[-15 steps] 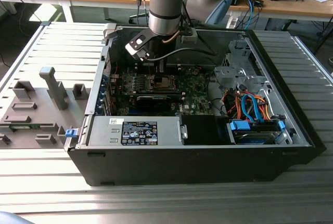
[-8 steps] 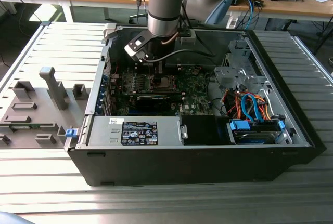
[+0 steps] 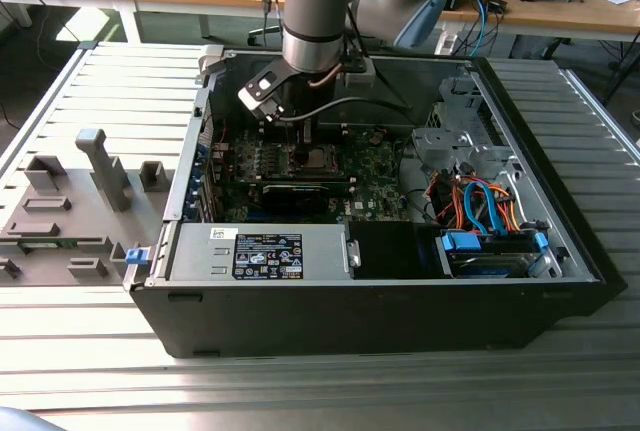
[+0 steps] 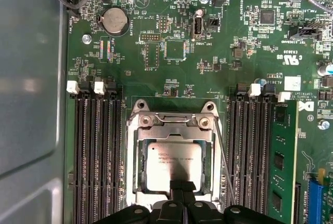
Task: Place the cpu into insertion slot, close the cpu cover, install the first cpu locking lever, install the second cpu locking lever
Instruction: 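Close the cpu cover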
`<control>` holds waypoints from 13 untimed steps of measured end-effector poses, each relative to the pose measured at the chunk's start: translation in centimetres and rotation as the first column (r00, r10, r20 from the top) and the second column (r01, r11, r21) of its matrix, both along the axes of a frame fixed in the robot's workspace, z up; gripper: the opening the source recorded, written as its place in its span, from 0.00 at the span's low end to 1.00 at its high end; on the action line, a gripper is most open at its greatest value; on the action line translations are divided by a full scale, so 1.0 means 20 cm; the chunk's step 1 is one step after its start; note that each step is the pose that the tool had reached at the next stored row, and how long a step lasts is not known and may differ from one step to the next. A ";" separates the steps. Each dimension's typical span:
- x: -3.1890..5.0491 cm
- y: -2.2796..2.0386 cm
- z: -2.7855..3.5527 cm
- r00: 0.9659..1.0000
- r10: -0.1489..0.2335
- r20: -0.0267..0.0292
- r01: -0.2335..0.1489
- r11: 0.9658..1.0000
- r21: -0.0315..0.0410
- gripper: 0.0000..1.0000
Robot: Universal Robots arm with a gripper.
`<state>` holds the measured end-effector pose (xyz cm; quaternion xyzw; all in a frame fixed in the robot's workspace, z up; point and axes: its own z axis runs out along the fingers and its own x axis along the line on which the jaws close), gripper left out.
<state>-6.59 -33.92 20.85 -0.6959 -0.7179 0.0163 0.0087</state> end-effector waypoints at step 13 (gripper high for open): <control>0.001 0.000 -0.015 1.000 0.000 0.000 0.000 1.000 0.000 0.11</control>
